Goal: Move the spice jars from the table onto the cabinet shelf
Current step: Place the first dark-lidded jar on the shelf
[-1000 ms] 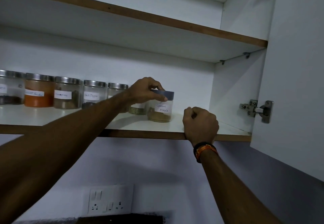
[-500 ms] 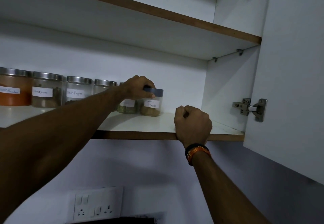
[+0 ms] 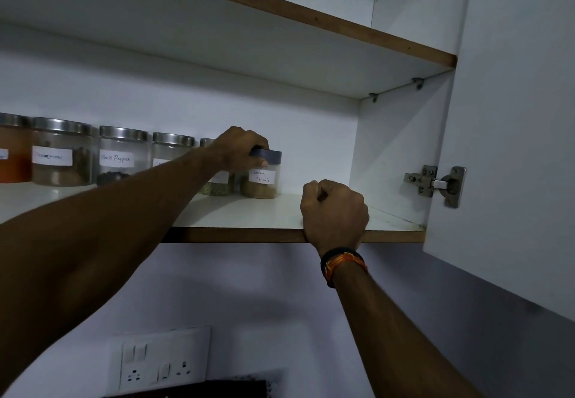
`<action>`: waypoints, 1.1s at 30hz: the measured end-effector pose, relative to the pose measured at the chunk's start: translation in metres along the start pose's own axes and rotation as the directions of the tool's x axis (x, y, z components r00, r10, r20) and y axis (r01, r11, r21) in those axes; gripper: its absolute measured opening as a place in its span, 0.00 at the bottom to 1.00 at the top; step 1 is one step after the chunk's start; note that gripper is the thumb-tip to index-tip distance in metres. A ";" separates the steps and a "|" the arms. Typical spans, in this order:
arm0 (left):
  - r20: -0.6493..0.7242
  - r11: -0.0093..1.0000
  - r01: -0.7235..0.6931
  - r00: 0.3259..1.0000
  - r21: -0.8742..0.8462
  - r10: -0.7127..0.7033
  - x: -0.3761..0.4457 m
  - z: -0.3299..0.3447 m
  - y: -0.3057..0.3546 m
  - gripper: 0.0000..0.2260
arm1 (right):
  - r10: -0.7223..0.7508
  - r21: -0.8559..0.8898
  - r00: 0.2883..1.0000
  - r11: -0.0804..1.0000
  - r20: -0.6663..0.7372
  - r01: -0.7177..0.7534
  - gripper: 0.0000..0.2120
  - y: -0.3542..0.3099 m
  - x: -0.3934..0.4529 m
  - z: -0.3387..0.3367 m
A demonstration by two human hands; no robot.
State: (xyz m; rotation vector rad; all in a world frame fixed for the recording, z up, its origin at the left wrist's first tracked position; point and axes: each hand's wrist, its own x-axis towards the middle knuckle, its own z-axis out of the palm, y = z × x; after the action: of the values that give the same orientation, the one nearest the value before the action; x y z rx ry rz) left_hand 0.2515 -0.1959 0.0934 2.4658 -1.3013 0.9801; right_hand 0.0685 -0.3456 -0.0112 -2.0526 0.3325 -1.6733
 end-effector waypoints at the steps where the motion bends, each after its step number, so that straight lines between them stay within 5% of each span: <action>1: 0.003 1.000 0.005 1.000 -0.002 -0.005 0.000 -0.001 0.001 0.11 | 0.002 -0.002 1.000 1.000 0.001 -0.002 0.18 0.000 0.000 0.000; 9: -0.045 0.987 0.101 0.993 -0.127 -0.108 -0.018 -0.008 0.018 0.22 | 0.022 -0.030 0.999 0.999 0.043 -0.020 0.19 -0.004 0.003 -0.004; 16: 0.002 0.974 0.076 0.997 -0.212 -0.078 -0.053 -0.028 0.049 0.17 | 0.078 -0.127 0.988 0.990 0.136 -0.061 0.18 -0.008 0.003 -0.007; 21: 0.075 0.951 0.093 0.994 -0.296 -0.074 -0.084 -0.039 0.084 0.22 | -0.017 -0.225 0.948 0.970 0.317 0.093 0.16 -0.010 -0.005 -0.019; 25: 0.049 0.947 0.062 0.998 -0.315 -0.049 -0.117 -0.048 0.113 0.21 | -0.169 -0.238 0.942 0.941 0.288 0.242 0.18 -0.014 -0.035 -0.032; 28: -0.035 0.946 0.008 0.999 -0.325 -0.020 -0.150 -0.049 0.136 0.18 | -0.221 -0.137 0.937 0.955 0.269 0.265 0.16 -0.017 -0.058 -0.043; 33: -0.377 0.946 -0.106 0.926 -0.306 -0.018 -0.215 -0.028 0.171 0.06 | -0.248 0.006 0.937 0.967 0.247 0.254 0.18 -0.010 -0.109 -0.071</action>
State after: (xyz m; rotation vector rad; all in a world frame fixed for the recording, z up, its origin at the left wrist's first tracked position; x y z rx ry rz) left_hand 0.0179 -0.1420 -0.0434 1.8988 -1.2712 1.0851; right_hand -0.0265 -0.3003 -0.0891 -2.3730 0.0083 -1.5320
